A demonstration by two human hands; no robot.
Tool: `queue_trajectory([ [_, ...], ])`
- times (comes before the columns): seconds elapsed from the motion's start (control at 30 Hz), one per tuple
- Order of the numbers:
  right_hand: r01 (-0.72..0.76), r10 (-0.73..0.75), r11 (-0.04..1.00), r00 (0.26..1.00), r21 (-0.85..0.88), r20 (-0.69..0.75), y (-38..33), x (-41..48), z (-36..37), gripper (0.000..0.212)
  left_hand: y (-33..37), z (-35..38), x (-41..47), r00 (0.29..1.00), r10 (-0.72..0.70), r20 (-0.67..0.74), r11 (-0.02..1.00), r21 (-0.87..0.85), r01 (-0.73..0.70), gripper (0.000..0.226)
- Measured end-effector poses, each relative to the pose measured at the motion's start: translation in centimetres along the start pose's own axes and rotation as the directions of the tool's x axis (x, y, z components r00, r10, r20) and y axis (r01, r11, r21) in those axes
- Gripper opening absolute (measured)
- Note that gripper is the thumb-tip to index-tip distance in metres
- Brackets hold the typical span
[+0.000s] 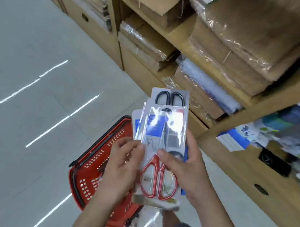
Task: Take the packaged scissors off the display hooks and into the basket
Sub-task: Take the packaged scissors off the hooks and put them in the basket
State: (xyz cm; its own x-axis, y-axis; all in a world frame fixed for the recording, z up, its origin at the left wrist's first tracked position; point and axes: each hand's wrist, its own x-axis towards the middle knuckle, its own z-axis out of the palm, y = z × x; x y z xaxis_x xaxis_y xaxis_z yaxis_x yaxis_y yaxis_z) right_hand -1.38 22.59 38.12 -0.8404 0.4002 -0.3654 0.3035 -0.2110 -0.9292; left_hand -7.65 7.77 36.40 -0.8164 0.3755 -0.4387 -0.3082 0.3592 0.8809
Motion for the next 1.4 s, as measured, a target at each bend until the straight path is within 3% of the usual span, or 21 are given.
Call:
queue_trajectory([
  [0.17, 0.096, -0.069, 0.992, 0.957, 0.083, -0.281, -2.6, -5.9, -1.7, 0.042, 3.7, 1.4, -2.5, 0.970, 0.042, 0.241, 0.999, -0.014, -0.040, 0.056],
  [0.3, 0.109, -0.048, 0.989, 0.877, 0.100, -0.479, -4.2, -10.6, -4.5, 0.025, 5.7, 5.2, -4.8, 0.934, 0.112, 0.338, 0.992, 0.011, -0.123, 0.054],
  [0.43, 0.181, -0.048, 0.968, 0.814, 0.174, -0.579, -5.2, -16.6, -8.3, 0.026, 7.5, 9.9, -8.6, 0.882, 0.118, 0.456, 0.989, 0.023, -0.144, 0.046],
  [0.53, 0.231, -0.070, 0.960, 0.751, 0.161, -0.657, -5.0, -21.0, -11.3, 0.015, 8.7, 13.7, -12.3, 0.851, 0.129, 0.509, 0.990, -0.020, -0.138, 0.035],
  [0.63, 0.276, -0.124, 0.956, 0.693, 0.103, -0.710, -4.0, -25.9, -14.8, 0.045, 9.7, 17.9, -16.6, 0.810, 0.154, 0.566, 0.984, -0.012, -0.179, 0.023],
  [0.77, 0.285, -0.087, 0.949, 0.649, 0.135, -0.756, -2.3, -33.4, -20.2, 0.067, 10.1, 24.1, -23.0, 0.695, 0.281, 0.662, 0.912, 0.040, -0.407, 0.015],
  [0.83, 0.313, -0.066, 0.935, 0.619, 0.169, -0.783, -1.6, -37.9, -23.3, 0.061, 9.9, 27.3, -26.5, 0.662, 0.194, 0.724, 0.950, 0.028, -0.310, 0.038],
  [0.9, 0.332, -0.052, 0.923, 0.607, 0.193, -0.793, -1.0, -42.5, -25.9, 0.051, 9.5, 30.8, -30.3, 0.635, 0.121, 0.763, 0.985, -0.012, -0.174, 0.035],
  [0.93, 0.351, -0.056, 0.913, 0.612, 0.207, -0.789, -0.9, -44.6, -27.1, 0.046, 9.2, 32.6, -32.2, 0.630, 0.140, 0.764, 0.982, -0.029, -0.184, 0.029],
  [1.0, 0.403, -0.056, 0.879, 0.615, 0.253, -0.787, -0.8, -48.8, -29.5, 0.039, 9.1, 36.2, -35.6, 0.596, 0.190, 0.780, 0.968, -0.049, -0.245, 0.048],
  [1.07, 0.450, -0.028, 0.841, 0.590, 0.300, -0.807, -0.5, -52.4, -31.7, 0.038, 9.1, 39.3, -38.3, 0.546, 0.168, 0.821, 0.979, -0.073, -0.191, 0.064],
  [1.13, 0.514, 0.019, 0.780, 0.550, 0.357, -0.835, -0.1, -55.4, -33.9, 0.039, 9.5, 41.8, -40.8, 0.496, 0.138, 0.857, 0.985, -0.067, -0.158, 0.060],
  [1.2, 0.578, 0.036, 0.714, 0.535, 0.396, -0.844, 0.2, -57.2, -35.7, 0.044, 9.8, 43.9, -43.0, 0.501, 0.182, 0.846, 0.975, -0.088, -0.205, 0.061],
  [1.27, 0.630, 0.043, 0.646, 0.533, 0.430, -0.845, 0.3, -58.3, -37.2, 0.048, 9.9, 45.7, -44.4, 0.518, 0.185, 0.835, 0.977, -0.098, -0.191, 0.081],
  [1.33, 0.648, 0.040, 0.612, 0.547, 0.453, -0.836, 0.2, -59.0, -38.6, 0.051, 10.3, 47.1, -44.8, 0.499, 0.089, 0.862, 0.996, -0.067, -0.061, 0.098],
  [1.4, 0.648, 0.038, 0.615, 0.545, 0.449, -0.838, 0.2, -59.2, -39.9, 0.044, 11.0, 48.5, -44.8, 0.426, -0.024, 0.904, 0.998, -0.006, 0.068, 0.096],
])
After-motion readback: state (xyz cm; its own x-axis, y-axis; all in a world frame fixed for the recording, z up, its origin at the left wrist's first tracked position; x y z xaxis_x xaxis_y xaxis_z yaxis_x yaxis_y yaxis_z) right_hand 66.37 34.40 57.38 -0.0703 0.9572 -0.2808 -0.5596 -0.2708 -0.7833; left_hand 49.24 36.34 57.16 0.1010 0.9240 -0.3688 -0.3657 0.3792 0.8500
